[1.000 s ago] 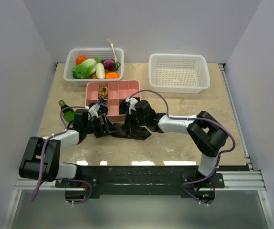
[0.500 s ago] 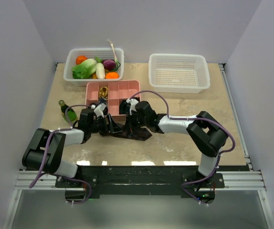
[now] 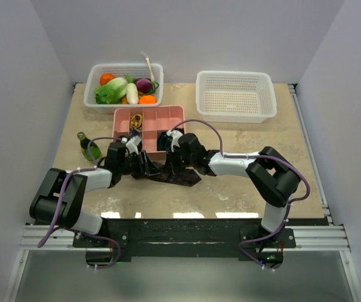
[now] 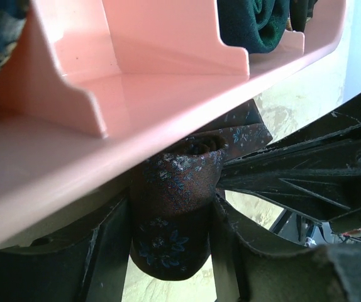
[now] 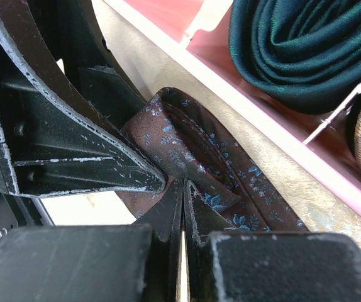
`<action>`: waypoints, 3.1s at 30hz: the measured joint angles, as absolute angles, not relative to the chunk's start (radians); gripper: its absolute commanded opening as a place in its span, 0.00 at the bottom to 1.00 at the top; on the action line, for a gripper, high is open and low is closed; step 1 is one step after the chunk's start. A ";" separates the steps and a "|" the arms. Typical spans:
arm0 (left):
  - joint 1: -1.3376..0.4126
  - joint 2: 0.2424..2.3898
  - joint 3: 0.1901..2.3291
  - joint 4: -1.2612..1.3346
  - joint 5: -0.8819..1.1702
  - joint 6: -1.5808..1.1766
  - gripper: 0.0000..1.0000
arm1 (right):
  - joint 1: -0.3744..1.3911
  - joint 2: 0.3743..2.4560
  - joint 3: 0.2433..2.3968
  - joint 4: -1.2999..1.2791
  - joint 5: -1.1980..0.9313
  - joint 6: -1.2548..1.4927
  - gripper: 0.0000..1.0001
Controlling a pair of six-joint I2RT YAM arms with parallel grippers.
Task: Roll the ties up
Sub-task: Roll the tie at the center of the board.
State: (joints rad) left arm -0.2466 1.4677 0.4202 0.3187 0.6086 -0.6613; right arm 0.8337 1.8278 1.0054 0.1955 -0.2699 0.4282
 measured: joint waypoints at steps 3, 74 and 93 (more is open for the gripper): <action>-0.265 1.468 0.453 0.262 0.585 -0.645 0.52 | 0.833 1.821 1.005 0.186 -0.259 0.428 0.01; -0.525 1.372 0.776 -0.429 0.019 -0.495 0.51 | 0.879 1.726 0.915 -0.053 -0.234 0.295 0.01; -0.760 1.546 0.994 -0.682 -0.431 -0.533 0.49 | 0.839 1.478 0.767 -0.005 -0.067 0.355 0.02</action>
